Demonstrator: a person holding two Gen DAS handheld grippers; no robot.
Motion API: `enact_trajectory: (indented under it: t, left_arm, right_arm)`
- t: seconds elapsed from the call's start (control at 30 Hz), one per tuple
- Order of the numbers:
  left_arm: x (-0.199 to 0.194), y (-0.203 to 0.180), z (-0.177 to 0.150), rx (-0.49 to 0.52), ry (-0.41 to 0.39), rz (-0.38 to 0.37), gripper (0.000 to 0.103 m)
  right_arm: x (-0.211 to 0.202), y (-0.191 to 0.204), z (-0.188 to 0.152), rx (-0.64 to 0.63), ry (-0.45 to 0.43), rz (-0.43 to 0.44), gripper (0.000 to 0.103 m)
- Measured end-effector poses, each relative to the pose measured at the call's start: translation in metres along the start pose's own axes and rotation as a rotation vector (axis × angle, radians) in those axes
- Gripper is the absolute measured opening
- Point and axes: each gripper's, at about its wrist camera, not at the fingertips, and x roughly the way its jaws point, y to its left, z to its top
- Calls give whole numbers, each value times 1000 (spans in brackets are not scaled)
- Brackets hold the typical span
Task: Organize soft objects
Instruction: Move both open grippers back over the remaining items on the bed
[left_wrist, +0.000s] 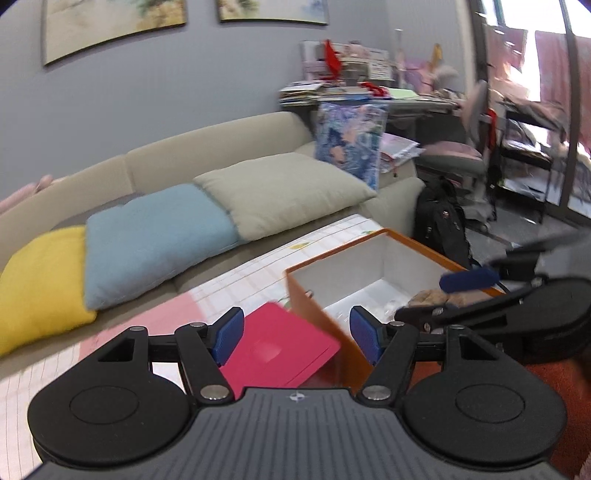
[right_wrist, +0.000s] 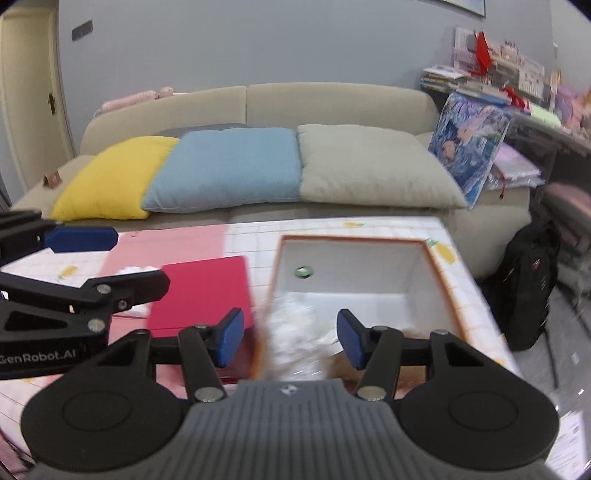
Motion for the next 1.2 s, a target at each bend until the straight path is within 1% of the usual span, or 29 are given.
enact_trajectory:
  t: [0.1, 0.23, 0.33, 0.47, 0.67, 0.83, 0.9, 1.07, 1.13, 1.2]
  left_arm:
    - [-7, 14, -12, -55, 16, 29, 77]
    - [-13, 34, -32, -155, 55, 61, 77]
    - [-15, 48, -47, -216, 89, 86, 77]
    - [-22, 63, -66, -263, 127, 123, 77]
    - [-31, 87, -97, -363, 177, 177, 77]
    - [-36, 114, -112, -446, 184, 241, 77]
    - [-37, 126, -119, -481, 185, 265, 79]
    - [-33, 153, -134, -588, 205, 321, 83]
    - [-29, 163, -142, -631, 216, 339, 88]
    - [-25, 171, -149, -643, 221, 351, 88]
  right_arm:
    - [1, 19, -10, 36, 24, 33, 56]
    - [6, 43, -24, 37, 65, 60, 57]
    - [10, 58, -33, 36, 103, 96, 59]
    - [19, 81, -40, -6, 142, 139, 59]
    - [33, 115, -47, -84, 174, 214, 59]
    - [47, 149, -46, -169, 163, 268, 59]
    - [54, 161, -44, -200, 153, 284, 59]
    - [78, 189, -36, -248, 150, 294, 59]
    - [88, 196, -34, -259, 155, 295, 59]
    - [98, 203, -32, -272, 163, 293, 59]
